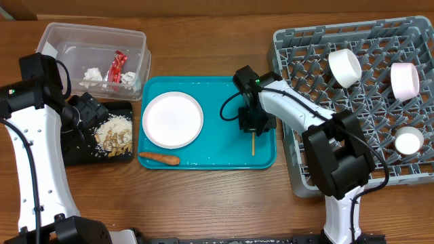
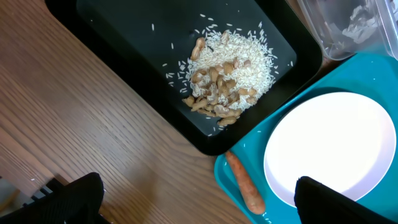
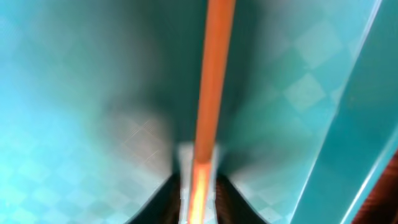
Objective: Sort waste into correct bins and load items into the dishwasher
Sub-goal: 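Return the right gripper to the tray and grasp the second chopstick, then carry the second chopstick to the rack and release it with the right gripper, then reach the right gripper to the white plate and grasp its rim, then lift the white plate into the dish rack and stand it upright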
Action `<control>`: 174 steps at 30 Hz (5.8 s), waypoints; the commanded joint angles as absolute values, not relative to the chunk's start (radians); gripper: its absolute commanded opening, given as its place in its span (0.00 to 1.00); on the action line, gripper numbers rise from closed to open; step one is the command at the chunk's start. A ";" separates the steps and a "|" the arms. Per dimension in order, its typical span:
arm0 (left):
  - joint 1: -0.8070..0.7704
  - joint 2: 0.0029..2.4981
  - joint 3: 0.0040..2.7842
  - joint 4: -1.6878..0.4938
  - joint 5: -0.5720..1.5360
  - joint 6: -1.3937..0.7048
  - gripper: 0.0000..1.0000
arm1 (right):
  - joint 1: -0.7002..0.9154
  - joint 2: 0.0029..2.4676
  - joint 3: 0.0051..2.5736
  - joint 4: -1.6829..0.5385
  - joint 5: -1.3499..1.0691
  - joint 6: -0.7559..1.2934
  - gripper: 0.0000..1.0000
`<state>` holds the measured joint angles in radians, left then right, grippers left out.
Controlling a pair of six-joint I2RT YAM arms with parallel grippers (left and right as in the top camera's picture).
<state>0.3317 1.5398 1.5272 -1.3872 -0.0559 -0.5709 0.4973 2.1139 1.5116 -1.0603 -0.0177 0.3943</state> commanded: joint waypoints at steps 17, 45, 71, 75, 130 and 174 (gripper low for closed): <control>0.332 1.538 1.517 -1.382 -0.052 -0.576 1.00 | 0.483 1.956 1.619 -1.190 -0.049 0.298 0.04; 0.332 1.538 1.517 -1.380 -0.051 -0.576 1.00 | 0.182 1.761 1.381 -1.230 0.066 0.044 0.05; 0.139 1.538 1.517 -1.307 -0.056 -0.573 1.00 | 0.181 1.519 1.497 -1.179 -0.076 0.059 0.61; 0.061 1.538 1.517 -1.297 -0.092 -0.557 1.00 | 0.203 1.525 1.497 -1.117 -0.258 0.052 0.63; 0.063 1.538 1.517 -1.353 -0.157 -0.558 1.00 | 0.611 2.140 1.497 -0.844 0.302 0.390 0.34; 0.063 1.538 1.517 -1.344 -0.156 -0.562 1.00 | 0.412 1.618 1.555 -0.946 0.732 0.288 0.04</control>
